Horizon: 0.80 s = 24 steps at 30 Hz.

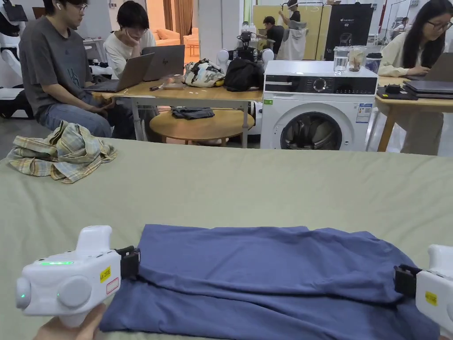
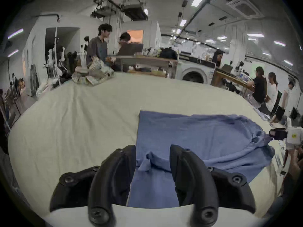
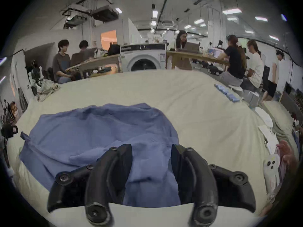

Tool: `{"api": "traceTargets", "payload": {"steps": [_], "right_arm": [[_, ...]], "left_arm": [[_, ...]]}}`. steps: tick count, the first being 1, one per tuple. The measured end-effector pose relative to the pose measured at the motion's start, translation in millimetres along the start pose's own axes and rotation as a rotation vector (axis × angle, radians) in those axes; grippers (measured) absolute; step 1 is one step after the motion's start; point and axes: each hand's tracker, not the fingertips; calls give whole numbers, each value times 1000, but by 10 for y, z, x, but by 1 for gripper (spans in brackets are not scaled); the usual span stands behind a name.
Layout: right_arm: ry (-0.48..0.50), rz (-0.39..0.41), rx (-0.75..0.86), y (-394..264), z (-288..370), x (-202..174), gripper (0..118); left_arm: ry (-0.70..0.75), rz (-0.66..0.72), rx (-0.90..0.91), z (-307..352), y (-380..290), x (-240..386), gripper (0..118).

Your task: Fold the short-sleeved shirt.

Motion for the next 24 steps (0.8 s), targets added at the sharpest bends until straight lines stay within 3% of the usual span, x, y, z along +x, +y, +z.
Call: {"api": "traceTargets", "payload": {"steps": [3, 5, 6, 7, 8, 10, 13, 22, 23, 24], "right_arm": [[76, -1, 34, -77, 341, -106, 45], [96, 8, 34, -164, 523, -197, 20], [93, 12, 41, -228, 610, -253, 13], [101, 18, 50, -289, 681, -310, 3], [111, 22, 51, -337, 739, -346, 0], [111, 25, 55, -436, 853, -428, 0], [147, 20, 46, -522, 953, -496, 0], [175, 18, 65, -523, 1090, -490, 0], [180, 9, 61, -528, 1085, -467, 0], [186, -8, 55, -537, 1079, -441, 0]], "left_arm": [[-96, 57, -8, 236, -69, 54, 39], [-168, 34, 48, 432, -157, 142, 35], [-170, -13, 96, 528, -203, 207, 25], [-150, -70, 98, 606, -230, 296, 6], [-134, -116, 100, 656, -266, 360, 0], [-151, -158, 120, 778, -326, 447, 0], [-193, -115, 90, 861, -400, 450, 0], [-86, 35, 2, 819, -378, -49, 0], [-77, 59, -17, 769, -380, -121, 15], [-89, 78, -44, 686, -384, -182, 40]]}}
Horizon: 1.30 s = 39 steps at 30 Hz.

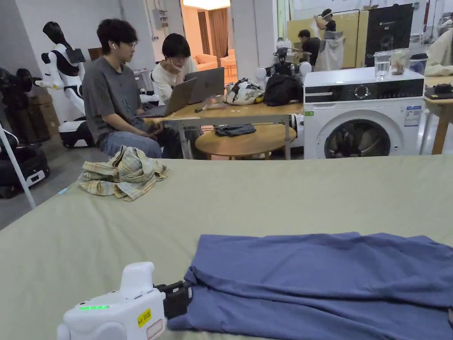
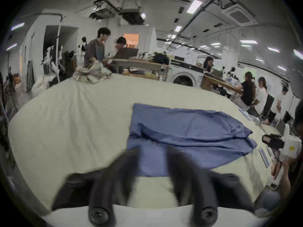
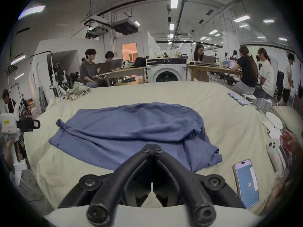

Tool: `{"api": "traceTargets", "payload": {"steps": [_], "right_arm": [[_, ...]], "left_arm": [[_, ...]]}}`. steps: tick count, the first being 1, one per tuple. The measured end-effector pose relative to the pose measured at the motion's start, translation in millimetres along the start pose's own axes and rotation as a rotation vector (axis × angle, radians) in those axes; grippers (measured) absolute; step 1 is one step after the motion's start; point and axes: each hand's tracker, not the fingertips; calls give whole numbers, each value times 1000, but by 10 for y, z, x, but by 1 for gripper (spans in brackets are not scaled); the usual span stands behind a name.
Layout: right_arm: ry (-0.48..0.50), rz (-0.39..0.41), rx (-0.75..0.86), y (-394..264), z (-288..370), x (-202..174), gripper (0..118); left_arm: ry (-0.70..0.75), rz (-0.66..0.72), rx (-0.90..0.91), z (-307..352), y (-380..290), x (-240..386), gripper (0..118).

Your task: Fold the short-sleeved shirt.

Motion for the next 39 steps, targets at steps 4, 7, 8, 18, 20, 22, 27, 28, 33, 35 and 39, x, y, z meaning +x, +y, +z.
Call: {"api": "traceTargets", "payload": {"steps": [4, 7, 8, 18, 20, 22, 27, 28, 33, 35, 39], "right_arm": [[3, -40, -23, -32, -12, 109, 0], [-22, -52, -39, -63, 9, 213, 0], [-36, -53, -44, -73, 27, 261, 0], [-176, -177, -109, 14, -221, 868, 37], [-154, -223, -160, 31, -521, 990, 61], [-213, -204, -234, 70, -816, 1019, 60], [-294, -159, -312, -97, -1160, 960, 40], [-280, -159, -314, -46, -1084, 908, 21], [-282, -151, -309, -18, -867, 874, 1], [-290, -218, -265, 25, -584, 849, 1], [-266, -220, -246, -87, -129, 753, 1]], "left_arm": [[27, 67, -104, -463, 16, -173, 50], [95, 50, -233, -897, -10, -227, 49], [45, 71, -270, -999, -56, -233, 43], [115, -117, -314, -1170, -110, 74, 0], [105, -105, -317, -1104, -115, 97, 0], [102, -103, -314, -1093, -121, 107, 0], [102, -99, -317, -1026, -129, 161, 0], [102, -99, -313, -1021, -128, 149, 0], [47, -109, -266, -881, -49, -18, 0], [71, -165, -156, -517, -34, -31, 0], [23, -179, -127, -15, -40, -96, 0]]}}
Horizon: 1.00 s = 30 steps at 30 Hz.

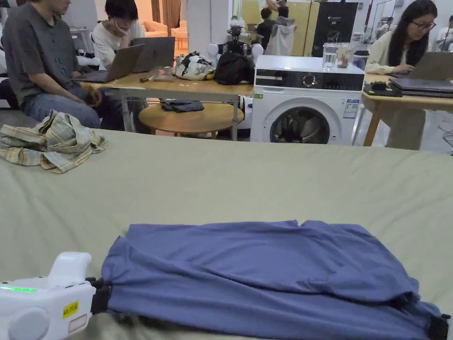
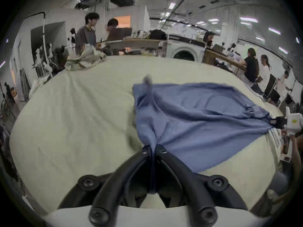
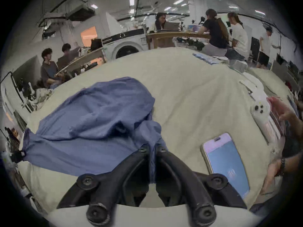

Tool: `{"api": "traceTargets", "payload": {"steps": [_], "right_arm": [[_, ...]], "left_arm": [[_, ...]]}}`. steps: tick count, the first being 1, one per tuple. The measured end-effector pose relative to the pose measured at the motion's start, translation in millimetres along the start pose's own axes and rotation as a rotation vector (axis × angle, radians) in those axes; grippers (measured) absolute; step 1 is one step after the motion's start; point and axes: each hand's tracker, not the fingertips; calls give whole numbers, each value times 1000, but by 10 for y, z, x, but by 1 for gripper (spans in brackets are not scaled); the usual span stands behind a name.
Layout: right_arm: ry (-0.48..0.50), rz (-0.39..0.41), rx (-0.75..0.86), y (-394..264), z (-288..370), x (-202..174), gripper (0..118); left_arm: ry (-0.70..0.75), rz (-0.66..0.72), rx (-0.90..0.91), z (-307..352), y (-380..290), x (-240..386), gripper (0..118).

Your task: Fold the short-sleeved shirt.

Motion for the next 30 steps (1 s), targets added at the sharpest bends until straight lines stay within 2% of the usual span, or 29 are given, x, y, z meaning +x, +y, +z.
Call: {"api": "traceTargets", "payload": {"steps": [1, 3, 6, 9, 10, 11, 13, 14, 16, 18, 22, 24, 26, 27, 28, 29, 30], "right_arm": [[-12, 13, 7, -89, 100, 15, 1], [-12, 18, 3, -265, 291, 91, 1], [0, -21, -16, -568, 506, 215, 1], [1, 1, -32, -810, 640, 199, 2], [15, 9, -20, -860, 651, 209, 6], [9, 29, -12, -894, 652, 202, 17], [-34, 56, -5, -910, 582, 257, 51], [-31, 52, 8, -921, 622, 277, 50], [26, 35, 86, -894, 752, 310, 50], [48, 54, 158, -822, 883, 225, 50], [167, 151, 257, -604, 995, -188, 50], [250, 183, 242, -498, 921, -430, 50], [288, 212, 230, -424, 817, -682, 49], [293, 231, 232, -411, 778, -771, 45], [289, 255, 230, -412, 727, -870, 35], [282, 271, 227, -411, 687, -956, 23], [282, 275, 221, -412, 654, -1012, 11]], "left_arm": [[18, -20, -3, 83, -51, -19, 0], [-23, 26, -16, 291, -232, -110, 0], [-53, 63, -66, 514, -589, -175, 0], [-44, 83, -97, 582, -892, -165, 0], [-50, 116, -108, 584, -959, -175, 0], [-65, 162, -89, 579, -1006, -203, 10], [-15, 162, -85, 585, -1029, -175, 43], [32, 132, -69, 612, -1017, -153, 43], [30, 85, 1, 702, -961, -102, 44], [12, 49, 81, 830, -846, 54, 44], [-42, -43, 211, 871, -503, 481, 44], [-93, -60, 243, 776, -349, 661, 44], [-122, -36, 224, 640, -214, 827, 44], [-134, -16, 225, 586, -177, 878, 44], [-156, 20, 226, 531, -151, 926, 43], [-176, 44, 232, 494, -141, 954, 38], [-178, 60, 230, 462, -130, 980, 29]]}}
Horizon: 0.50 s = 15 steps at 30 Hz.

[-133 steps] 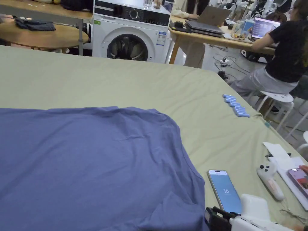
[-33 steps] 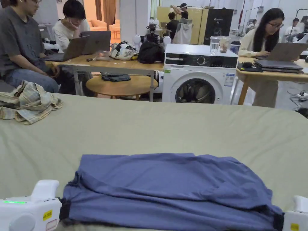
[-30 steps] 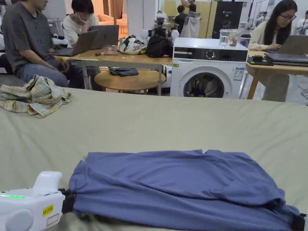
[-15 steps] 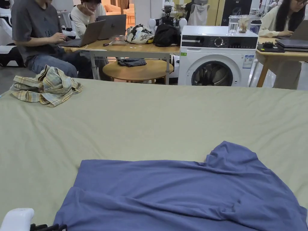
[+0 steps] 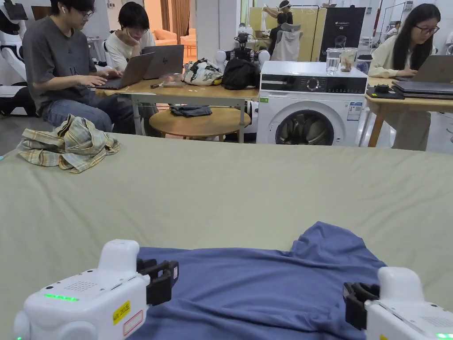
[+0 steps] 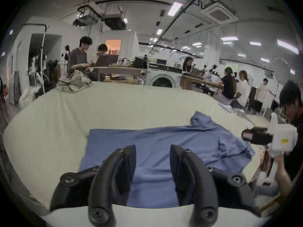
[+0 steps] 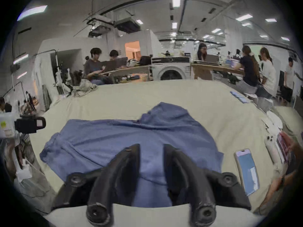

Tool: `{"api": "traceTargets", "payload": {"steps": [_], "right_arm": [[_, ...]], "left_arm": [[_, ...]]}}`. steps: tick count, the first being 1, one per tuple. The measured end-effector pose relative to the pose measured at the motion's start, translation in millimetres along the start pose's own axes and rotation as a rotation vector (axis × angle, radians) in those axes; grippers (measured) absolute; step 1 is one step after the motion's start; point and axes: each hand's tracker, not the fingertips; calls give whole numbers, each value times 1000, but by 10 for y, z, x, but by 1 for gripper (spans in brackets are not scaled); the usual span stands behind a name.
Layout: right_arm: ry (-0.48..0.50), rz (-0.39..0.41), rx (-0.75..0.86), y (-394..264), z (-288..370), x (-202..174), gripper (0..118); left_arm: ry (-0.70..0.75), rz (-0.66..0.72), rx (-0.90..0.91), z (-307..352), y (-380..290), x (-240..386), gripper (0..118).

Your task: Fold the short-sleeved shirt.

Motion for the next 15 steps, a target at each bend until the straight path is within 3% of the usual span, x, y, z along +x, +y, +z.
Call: {"api": "traceTargets", "payload": {"steps": [1, 2, 8, 12, 13, 15], "right_arm": [[-3, 5, -14, 3, -43, -34, 0], [-6, 5, -23, -6, -76, -61, 0], [-3, -2, -35, -30, -66, -49, 0], [6, -12, -32, -68, 22, 40, 0], [12, -26, -29, -90, 50, 72, 0], [28, -65, -37, -134, 76, 131, 0]], "left_arm": [[4, 2, -5, -33, 0, 22, 7], [3, 1, -8, -47, -6, 39, 0], [34, -49, -20, 28, 50, -39, 0], [33, -12, -39, 25, 272, -422, 0], [42, 1, -48, -28, 363, -549, 10], [83, 19, -138, -220, 532, -795, 40]]}}
